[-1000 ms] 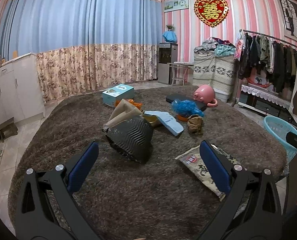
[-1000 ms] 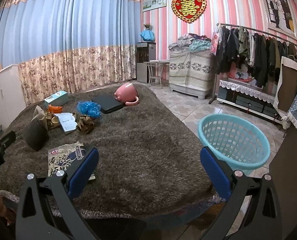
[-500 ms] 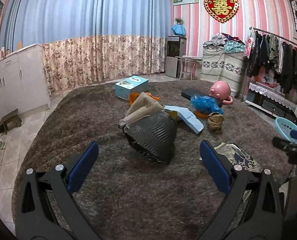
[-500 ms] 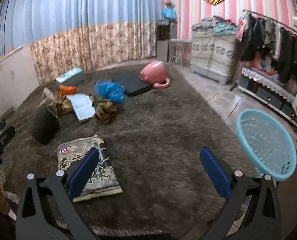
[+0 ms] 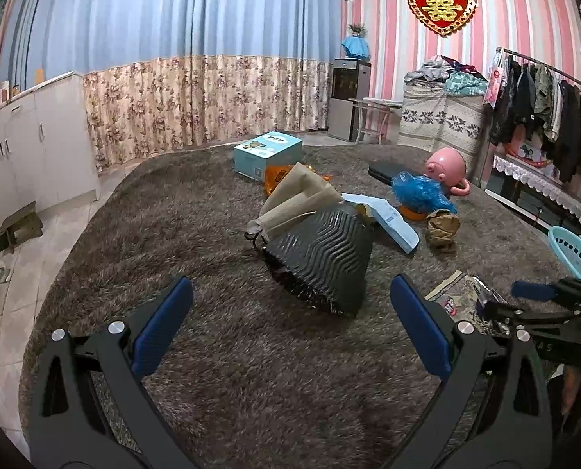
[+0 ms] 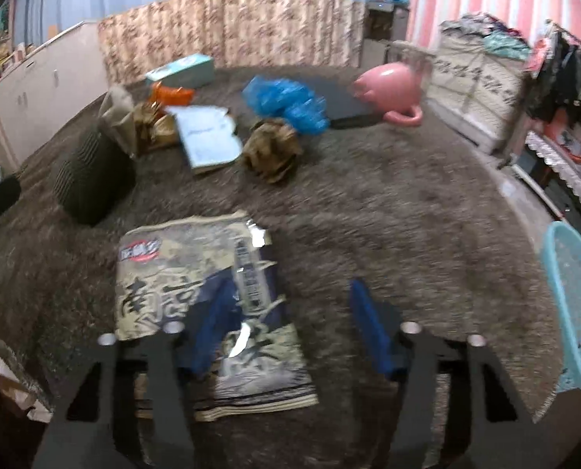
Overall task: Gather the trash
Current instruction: 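Grasp the printed snack bag with the right tool while the left tool grasps the black ribbed cup, then carry the snack bag and black cup over the blue basket with both tools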
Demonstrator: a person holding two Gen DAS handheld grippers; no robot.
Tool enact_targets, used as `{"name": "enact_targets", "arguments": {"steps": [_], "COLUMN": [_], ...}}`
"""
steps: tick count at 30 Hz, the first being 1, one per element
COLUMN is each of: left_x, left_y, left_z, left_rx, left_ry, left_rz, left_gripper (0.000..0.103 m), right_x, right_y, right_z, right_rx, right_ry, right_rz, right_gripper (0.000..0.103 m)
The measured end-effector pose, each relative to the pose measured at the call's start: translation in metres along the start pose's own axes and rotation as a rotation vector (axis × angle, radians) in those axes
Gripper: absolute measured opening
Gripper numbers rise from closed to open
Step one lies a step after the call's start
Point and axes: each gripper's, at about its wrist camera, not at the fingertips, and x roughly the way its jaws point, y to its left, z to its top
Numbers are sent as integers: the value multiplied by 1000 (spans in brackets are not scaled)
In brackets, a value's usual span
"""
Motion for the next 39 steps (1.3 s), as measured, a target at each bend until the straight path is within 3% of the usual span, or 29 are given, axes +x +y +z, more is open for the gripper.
{"name": "enact_targets", "arguments": {"steps": [1,3,6,16,20,24,28,31,39], "left_x": [0,3,7,40,60,75,97,100,81], "left_y": [-2,-4,-5,-12,-20,-28,-39,-42,-32], "left_z": [0,1,2,14,16,22,24,24,23], "left_rx": [6,12,6,50,80,116,169,171,121], "left_ry": [-2,4,19,65,107,102,148,165,147], "left_rz": [4,4,0,-16,-22,3,5,15,-22], "left_gripper": [98,98,98,98,98,98,98,92,91], "right_x": [0,1,0,-31,-31,-26,-28,-29,-38], "right_y": [0,0,2,-44,-75,-96,-108,-110,-117], "right_z": [1,3,6,34,33,25,23,21,16], "right_rx": [6,13,-11,-13,55,125,180,197,230], "right_ry": [5,12,4,-89,-99,-87,-98,-108,-131], "right_rz": [26,76,76,-12,-52,-53,-48,-47,-50], "right_gripper": [43,23,16,14,14,15,15,15,15]}}
